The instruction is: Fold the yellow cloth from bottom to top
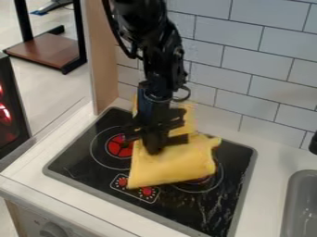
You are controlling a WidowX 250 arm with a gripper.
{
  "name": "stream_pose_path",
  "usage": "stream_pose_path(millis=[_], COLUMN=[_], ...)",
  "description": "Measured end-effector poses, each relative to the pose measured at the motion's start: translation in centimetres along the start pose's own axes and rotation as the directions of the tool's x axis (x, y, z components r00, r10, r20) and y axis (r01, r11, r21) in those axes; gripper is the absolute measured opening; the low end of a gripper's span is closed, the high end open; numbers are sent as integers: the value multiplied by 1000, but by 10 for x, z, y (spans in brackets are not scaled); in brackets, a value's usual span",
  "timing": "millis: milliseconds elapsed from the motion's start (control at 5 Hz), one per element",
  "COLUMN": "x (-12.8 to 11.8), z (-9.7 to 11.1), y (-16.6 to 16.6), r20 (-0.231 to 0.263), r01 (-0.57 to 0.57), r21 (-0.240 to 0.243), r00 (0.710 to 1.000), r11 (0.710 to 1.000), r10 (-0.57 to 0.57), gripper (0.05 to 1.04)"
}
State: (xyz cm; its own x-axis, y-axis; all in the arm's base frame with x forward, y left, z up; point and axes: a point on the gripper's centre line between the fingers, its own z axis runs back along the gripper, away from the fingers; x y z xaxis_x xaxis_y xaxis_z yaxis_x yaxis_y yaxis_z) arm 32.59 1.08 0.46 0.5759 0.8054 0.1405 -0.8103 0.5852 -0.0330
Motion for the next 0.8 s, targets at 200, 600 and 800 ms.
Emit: stream_pose_path(millis=[200,600,800], x=[2,2,-3], z=[-5,0,2], y=[-1,1,6], r20=[-1,3,-7], r01=[10,3,6], r21=[12,2,2], r00=[1000,1000,1000], r11=[1000,1000,1000], r10=[-10,-3,-6], gripper=[67,354,537])
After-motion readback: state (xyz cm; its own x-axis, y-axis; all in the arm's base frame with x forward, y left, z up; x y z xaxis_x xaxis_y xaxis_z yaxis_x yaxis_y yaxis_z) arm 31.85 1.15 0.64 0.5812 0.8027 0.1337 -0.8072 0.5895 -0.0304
